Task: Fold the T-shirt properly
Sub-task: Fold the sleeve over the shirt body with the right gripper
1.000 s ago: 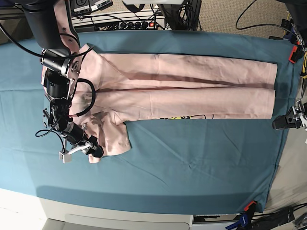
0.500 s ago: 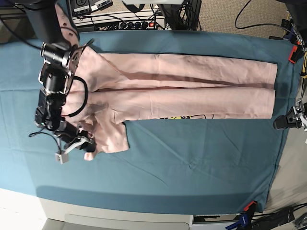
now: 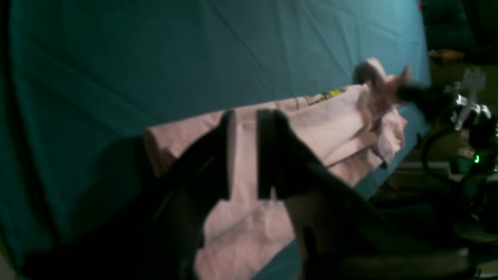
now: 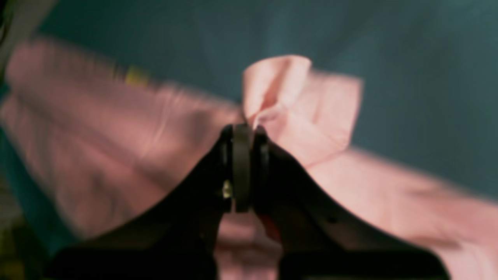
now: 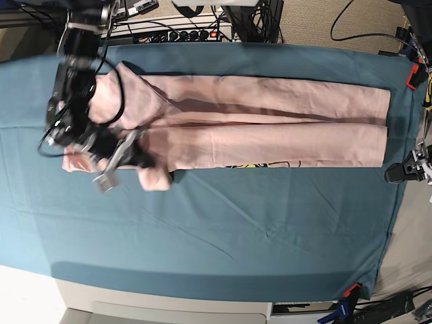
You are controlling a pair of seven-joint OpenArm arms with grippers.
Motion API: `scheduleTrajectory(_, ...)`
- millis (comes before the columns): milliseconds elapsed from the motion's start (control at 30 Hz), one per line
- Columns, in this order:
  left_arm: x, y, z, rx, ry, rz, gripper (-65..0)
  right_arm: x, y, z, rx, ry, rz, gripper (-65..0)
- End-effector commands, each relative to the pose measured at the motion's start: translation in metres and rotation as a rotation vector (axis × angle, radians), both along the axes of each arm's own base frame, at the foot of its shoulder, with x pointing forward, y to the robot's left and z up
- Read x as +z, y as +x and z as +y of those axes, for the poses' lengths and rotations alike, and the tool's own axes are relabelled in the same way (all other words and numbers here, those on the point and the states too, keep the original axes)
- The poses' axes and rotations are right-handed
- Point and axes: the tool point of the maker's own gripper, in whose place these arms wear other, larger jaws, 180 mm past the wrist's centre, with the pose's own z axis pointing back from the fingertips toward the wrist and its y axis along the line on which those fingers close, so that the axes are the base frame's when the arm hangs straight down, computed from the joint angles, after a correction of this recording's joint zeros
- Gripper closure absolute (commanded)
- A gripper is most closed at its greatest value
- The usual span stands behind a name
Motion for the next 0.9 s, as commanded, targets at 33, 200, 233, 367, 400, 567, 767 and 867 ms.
scheduleTrajectory(33,0.022,0.009,0.01,0.014,0.011,-0.063,-8.8,0.009,-0.011,0.017,0.058,0.011,-0.036,0.0)
scheduleTrajectory(200,0.022,0.009,0.01,0.014,0.011,-0.063,-8.8,-0.003,-0.049,0.037,0.126,0.003,0.006,0.0)
scheduleTrajectory(233,0.022,0.009,0.01,0.014,0.011,-0.063,-8.8,-0.005,-0.053,0.037,0.127,0.002,0.012,0.0)
scheduleTrajectory(367,0.022,0.009,0.01,0.014,0.011,-0.063,-8.8,-0.015,-0.065,0.034,0.128,-0.024,0.048,0.0)
scheduleTrajectory(400,0.022,0.009,0.01,0.014,0.011,-0.063,-8.8,-0.017,-0.067,0.033,0.128,-0.029,0.054,-2.1)
scheduleTrajectory(567,0.022,0.009,0.01,0.014,0.011,-0.063,-8.8,-0.02,-0.074,0.035,0.128,-0.014,0.071,-34.7)
scheduleTrajectory(767,0.022,0.009,0.01,0.014,0.011,-0.063,-8.8,-0.008,-0.103,0.061,0.218,0.176,0.172,-34.7)
scheduleTrajectory(867,0.022,0.009,0.01,0.014,0.011,-0.063,-8.9,0.007,-0.11,0.073,0.26,0.287,0.183,-34.7)
